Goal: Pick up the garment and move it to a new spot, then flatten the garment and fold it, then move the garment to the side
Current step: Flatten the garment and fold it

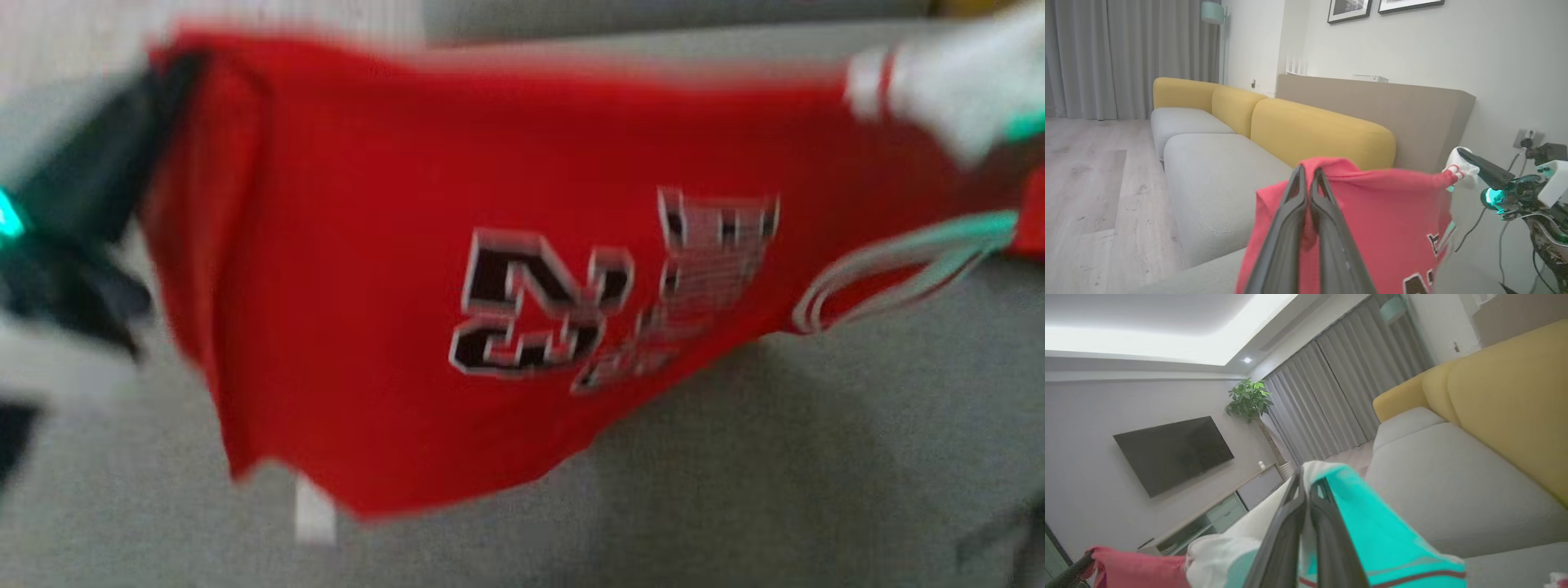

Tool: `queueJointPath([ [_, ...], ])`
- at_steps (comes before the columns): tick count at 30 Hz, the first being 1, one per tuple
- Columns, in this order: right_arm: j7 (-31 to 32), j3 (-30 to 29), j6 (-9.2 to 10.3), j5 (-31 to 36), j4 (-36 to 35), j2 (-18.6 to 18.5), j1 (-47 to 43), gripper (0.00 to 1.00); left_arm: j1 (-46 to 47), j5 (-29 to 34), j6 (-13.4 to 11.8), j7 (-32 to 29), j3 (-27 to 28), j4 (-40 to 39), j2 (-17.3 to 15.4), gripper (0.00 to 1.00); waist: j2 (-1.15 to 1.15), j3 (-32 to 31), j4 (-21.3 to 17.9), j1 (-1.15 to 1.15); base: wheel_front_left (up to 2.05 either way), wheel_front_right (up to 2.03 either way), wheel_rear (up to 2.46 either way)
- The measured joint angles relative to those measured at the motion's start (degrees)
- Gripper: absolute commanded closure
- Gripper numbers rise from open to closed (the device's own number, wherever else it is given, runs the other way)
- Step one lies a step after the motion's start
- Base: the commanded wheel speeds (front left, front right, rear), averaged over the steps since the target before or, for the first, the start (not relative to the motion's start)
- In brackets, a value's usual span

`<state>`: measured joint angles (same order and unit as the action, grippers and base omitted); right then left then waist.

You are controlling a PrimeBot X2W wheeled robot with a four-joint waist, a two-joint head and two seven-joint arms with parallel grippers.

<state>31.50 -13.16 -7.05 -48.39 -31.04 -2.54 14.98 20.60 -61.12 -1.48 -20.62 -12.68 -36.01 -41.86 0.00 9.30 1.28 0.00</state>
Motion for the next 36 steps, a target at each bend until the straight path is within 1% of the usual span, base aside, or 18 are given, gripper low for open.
queueJointPath([
  [1,1.66,-0.48,0.00,2.20,1.81,-0.03,4.56,1.00,3.80,-0.89,0.14,-1.47,-0.01,1.91,-0.27,1.00,0.00,1.31,-0.07,0.00,0.00,0.00,0.00],
  [3,3.67,-0.66,0.00,3.33,7.04,-0.09,13.89,1.00,11.38,-1.04,0.84,-4.03,-0.67,7.62,-0.43,1.00,0.00,3.99,-0.17,0.01,0.00,0.00,0.00],
  [5,4.91,-0.27,0.00,6.69,13.65,-0.13,23.90,1.00,19.99,-0.29,2.65,-5.24,-2.31,14.68,0.01,1.00,0.00,6.98,-0.25,0.02,0.00,0.00,0.00],
  [7,4.79,0.15,0.00,9.18,20.98,-0.19,33.99,1.00,29.03,1.15,3.79,-5.79,-3.99,22.53,1.99,1.00,0.00,10.09,-0.27,0.02,0.00,0.00,0.00],
  [9,3.08,0.51,0.00,12.12,28.60,-0.35,43.58,1.00,37.73,5.36,5.12,-5.16,-5.83,30.56,3.71,1.00,0.00,13.25,-0.26,0.03,0.00,0.00,0.00],
  [11,-0.53,1.24,0.00,14.56,36.16,-0.52,51.83,1.00,45.30,8.77,6.05,-2.85,-7.10,38.42,6.11,1.00,0.00,16.27,-0.22,0.04,0.00,0.00,0.00],
  [13,-5.41,1.88,-0.01,15.95,43.66,-0.56,59.04,1.00,51.49,12.44,6.91,0.94,-8.14,45.57,8.51,1.00,-0.01,19.11,-0.21,0.04,0.00,0.00,0.00],
  [14,-8.26,1.90,-0.01,16.17,47.19,-0.56,62.18,1.00,54.06,13.97,7.13,3.55,-8.26,48.80,9.77,1.00,-0.01,20.37,-0.21,0.04,0.00,0.00,0.00],
  [15,-13.05,2.67,-0.01,16.11,53.37,-0.69,67.60,1.00,58.53,17.41,7.68,9.16,-9.23,54.31,11.50,1.00,-0.01,22.63,-0.24,0.04,0.00,0.00,0.00],
  [17,-16.61,4.46,-0.01,15.61,57.61,-0.86,71.15,1.00,61.69,18.93,8.13,14.14,-9.84,58.96,13.10,1.00,-0.01,24.35,-0.30,0.03,0.00,0.00,0.00],
  [18,-17.69,5.43,-0.01,15.28,58.83,-0.96,71.92,1.00,62.43,19.97,8.40,16.10,-10.99,60.44,13.22,1.00,-0.01,24.89,-0.36,0.03,0.00,0.00,0.00],
  [21,-18.96,8.40,-0.01,14.45,60.46,-0.99,70.11,1.00,61.00,20.39,8.64,20.94,-14.71,62.47,13.07,1.00,-0.01,24.78,-0.77,0.03,0.00,0.00,0.00],
  [24,-18.85,10.45,0.00,12.25,58.79,-1.01,62.21,1.00,54.47,17.40,9.00,25.37,-19.38,59.71,10.94,1.00,0.00,22.98,-1.35,-0.01,0.00,0.00,0.00],
  [28,-17.63,11.22,0.00,10.26,53.33,-1.15,42.22,1.00,38.26,14.64,9.06,29.33,-25.70,56.80,5.49,1.00,0.00,19.15,-2.05,-0.01,0.00,0.00,0.00],
  [30,-16.90,11.20,0.00,9.67,50.13,-1.08,30.67,1.00,28.61,12.68,9.06,30.39,-28.22,55.54,4.10,1.00,0.00,16.97,-2.34,-0.02,0.00,0.00,0.00],
  [34,-16.29,10.04,0.00,8.72,42.17,-0.83,10.05,1.00,13.94,11.48,8.88,32.26,-31.97,51.88,3.41,1.00,0.00,12.75,-2.62,-0.03,0.00,0.00,0.00],
  [35,-16.29,10.04,0.00,8.72,42.17,-0.83,10.05,1.00,13.94,11.48,8.88,32.26,-31.97,51.88,3.41,1.00,0.00,12.75,-2.62,-0.03,0.00,0.00,0.00],
  [36,-16.28,9.80,0.00,8.11,40.33,-0.67,5.81,1.00,11.56,11.23,8.40,32.64,-32.40,50.70,3.38,1.00,0.00,11.76,-2.62,-0.03,0.00,0.00,0.00],
])
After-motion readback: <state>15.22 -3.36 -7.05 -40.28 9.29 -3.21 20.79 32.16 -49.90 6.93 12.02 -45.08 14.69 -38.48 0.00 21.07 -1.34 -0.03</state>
